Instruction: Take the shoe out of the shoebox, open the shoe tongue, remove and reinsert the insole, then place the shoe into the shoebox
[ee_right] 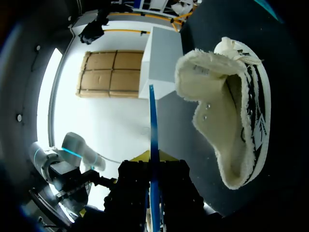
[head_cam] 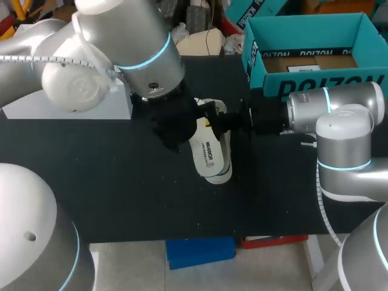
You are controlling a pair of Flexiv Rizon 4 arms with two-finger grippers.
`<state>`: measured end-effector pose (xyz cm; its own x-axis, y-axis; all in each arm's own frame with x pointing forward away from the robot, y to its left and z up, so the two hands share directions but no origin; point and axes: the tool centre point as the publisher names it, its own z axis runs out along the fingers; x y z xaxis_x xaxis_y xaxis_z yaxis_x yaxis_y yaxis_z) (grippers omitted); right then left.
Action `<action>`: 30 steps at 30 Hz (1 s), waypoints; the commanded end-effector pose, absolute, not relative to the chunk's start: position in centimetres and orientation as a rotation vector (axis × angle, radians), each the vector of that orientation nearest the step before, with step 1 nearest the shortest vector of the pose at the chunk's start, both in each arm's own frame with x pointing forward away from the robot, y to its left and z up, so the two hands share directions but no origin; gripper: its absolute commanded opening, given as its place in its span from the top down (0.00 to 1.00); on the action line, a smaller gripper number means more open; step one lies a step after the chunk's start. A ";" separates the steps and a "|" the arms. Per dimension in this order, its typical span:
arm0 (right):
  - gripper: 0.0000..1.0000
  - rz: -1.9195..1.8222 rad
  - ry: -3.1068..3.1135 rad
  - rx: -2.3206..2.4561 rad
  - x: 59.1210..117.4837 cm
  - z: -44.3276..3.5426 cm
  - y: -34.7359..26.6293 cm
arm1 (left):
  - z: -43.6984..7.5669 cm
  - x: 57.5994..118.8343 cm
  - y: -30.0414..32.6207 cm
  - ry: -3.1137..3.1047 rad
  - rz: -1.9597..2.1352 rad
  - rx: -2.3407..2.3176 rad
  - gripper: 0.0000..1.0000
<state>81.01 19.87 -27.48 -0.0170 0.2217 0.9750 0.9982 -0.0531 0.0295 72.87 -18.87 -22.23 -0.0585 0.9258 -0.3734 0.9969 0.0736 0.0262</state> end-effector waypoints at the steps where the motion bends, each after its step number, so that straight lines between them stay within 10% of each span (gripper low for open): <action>1: 1.00 -1.157 -1.362 -1.407 80.9 -27.5 20.0 | -23.1 72.0 -16.0 1.718 -0.677 1.615 0.00; 30: 1.00 -1.157 -1.362 -1.407 80.9 -27.5 20.0 | -24.8 73.3 -15.4 1.567 -1.010 1.321 0.00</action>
